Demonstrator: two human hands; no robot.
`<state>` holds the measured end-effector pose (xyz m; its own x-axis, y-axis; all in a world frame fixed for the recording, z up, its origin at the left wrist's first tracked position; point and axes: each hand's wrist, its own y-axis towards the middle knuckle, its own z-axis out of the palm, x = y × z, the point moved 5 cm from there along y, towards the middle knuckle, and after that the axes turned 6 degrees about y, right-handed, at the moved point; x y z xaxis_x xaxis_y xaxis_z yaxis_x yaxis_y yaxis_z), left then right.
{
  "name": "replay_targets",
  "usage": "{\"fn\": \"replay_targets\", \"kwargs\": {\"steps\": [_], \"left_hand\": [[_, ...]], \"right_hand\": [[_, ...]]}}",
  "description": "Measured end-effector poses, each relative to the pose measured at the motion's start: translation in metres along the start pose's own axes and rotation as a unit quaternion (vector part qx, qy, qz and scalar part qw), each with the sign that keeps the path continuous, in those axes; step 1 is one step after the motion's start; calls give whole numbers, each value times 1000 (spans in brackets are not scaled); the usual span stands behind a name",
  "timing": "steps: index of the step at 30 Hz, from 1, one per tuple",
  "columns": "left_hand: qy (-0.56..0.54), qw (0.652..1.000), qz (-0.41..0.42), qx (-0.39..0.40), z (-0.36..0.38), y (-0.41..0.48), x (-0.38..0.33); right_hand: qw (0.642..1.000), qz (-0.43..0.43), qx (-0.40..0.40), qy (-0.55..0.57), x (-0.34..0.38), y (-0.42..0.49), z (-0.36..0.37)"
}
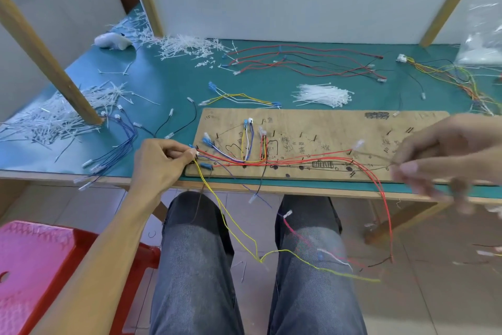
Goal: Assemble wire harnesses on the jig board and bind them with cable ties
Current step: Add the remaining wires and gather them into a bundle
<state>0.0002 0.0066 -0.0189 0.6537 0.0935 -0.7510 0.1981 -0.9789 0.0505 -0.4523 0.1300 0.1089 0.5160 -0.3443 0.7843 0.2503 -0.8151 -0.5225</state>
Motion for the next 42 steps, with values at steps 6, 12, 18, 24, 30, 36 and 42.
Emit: {"fn": "replay_targets", "kwargs": {"steps": [6,12,18,24,30,36,42], "left_hand": [[-17,1000,-6,2,0,-1,-1],[-14,1000,-8,11,-1,-3,-1],[-2,1000,-24,18,-2,3,-2],[-48,997,-58,25,-3,4,1],[-27,998,-48,25,-5,-3,-6],[36,999,6,13,-11,-14,-14],[166,983,79,29,-20,-22,-37]], "right_hand": [[981,2,-23,193,-20,45,65],[956,-13,-168,240,-36,54,64],[867,-109,-245,419,-43,55,56],[758,-151,-146,618,-39,67,72],[733,-144,-140,650,-53,75,79],[727,-143,-175,648,-58,79,76],[754,-154,-219,599,-57,76,68]]}}
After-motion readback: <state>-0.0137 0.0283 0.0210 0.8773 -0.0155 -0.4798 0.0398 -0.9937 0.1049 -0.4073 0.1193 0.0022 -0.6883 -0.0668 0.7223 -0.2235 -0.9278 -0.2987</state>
